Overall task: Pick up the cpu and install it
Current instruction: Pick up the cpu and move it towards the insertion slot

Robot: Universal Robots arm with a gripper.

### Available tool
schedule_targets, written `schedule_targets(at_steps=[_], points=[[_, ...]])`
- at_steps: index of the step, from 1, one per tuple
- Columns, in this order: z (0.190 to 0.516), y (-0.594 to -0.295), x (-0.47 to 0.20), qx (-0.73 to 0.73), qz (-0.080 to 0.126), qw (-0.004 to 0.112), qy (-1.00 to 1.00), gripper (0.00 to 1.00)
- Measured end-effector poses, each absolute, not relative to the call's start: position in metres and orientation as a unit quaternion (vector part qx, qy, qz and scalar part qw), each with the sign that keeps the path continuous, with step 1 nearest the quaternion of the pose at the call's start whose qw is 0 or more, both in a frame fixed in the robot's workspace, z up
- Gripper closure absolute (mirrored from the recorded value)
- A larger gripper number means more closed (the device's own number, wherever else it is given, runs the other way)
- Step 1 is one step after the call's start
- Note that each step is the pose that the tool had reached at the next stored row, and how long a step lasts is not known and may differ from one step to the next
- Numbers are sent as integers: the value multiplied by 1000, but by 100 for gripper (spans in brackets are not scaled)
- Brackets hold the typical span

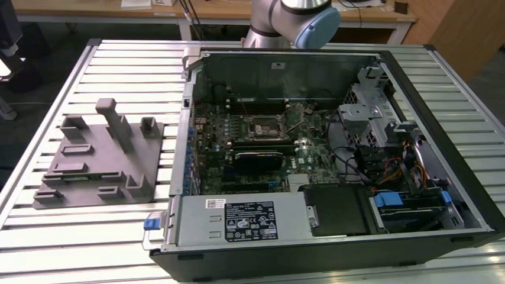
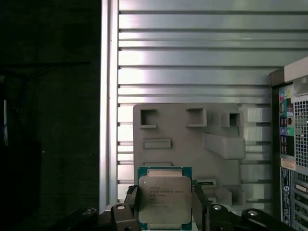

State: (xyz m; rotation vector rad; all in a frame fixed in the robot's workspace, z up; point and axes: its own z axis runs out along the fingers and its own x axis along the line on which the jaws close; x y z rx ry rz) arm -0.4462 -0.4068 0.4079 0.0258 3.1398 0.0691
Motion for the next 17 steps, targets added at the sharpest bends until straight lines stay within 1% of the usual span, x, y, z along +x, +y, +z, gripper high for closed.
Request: schedule_targets(at_steps=[17], points=[[408, -407, -401, 8, 26, 0, 1000, 47]])
